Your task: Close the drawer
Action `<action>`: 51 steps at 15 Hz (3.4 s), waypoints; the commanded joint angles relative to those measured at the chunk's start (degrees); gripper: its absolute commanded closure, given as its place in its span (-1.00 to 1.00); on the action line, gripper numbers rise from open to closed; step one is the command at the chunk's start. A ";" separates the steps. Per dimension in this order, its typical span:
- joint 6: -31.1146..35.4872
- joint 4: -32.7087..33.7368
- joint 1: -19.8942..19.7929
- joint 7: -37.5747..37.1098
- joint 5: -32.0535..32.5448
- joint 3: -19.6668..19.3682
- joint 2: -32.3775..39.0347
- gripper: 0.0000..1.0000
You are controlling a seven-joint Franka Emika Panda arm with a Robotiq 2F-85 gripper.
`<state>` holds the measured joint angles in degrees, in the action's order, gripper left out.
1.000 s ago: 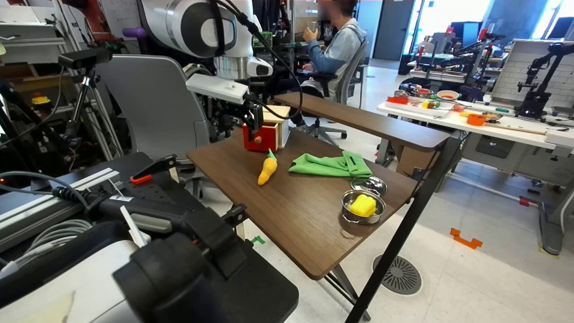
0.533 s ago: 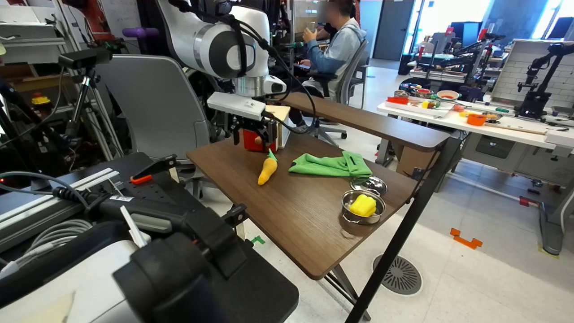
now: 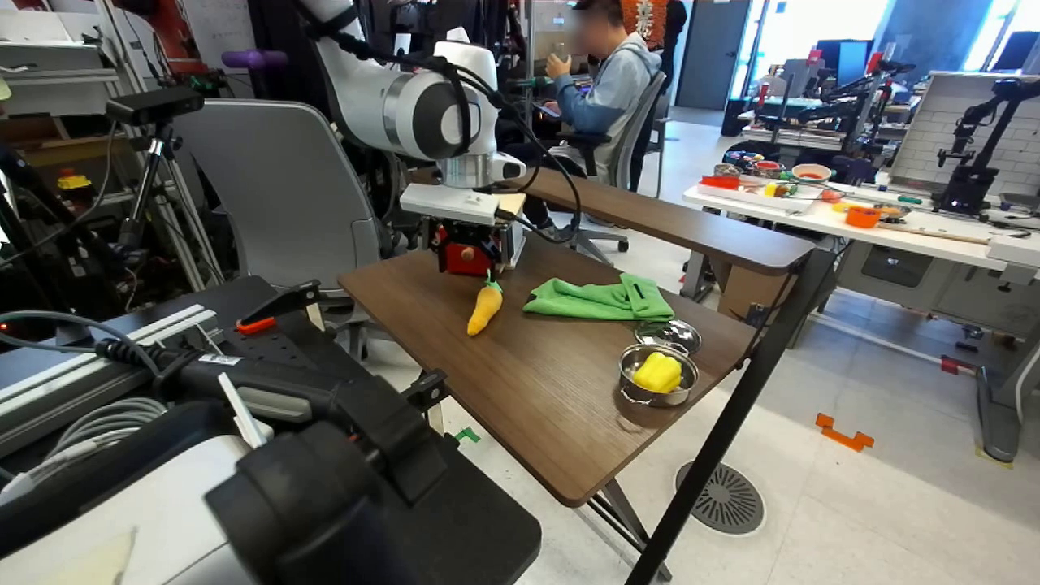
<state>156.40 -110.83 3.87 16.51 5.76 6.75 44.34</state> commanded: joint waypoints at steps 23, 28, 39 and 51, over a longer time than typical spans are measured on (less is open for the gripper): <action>-7.95 21.26 7.56 -3.14 5.28 -2.92 9.70 -1.00; -9.20 24.94 7.43 -3.85 4.97 -3.16 11.42 -1.00; -9.04 23.47 6.70 -4.72 4.39 -2.84 10.27 -1.00; -13.38 10.11 7.09 -8.36 6.81 -6.21 -3.15 -1.00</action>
<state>144.49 -95.58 9.53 11.20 9.94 2.40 47.78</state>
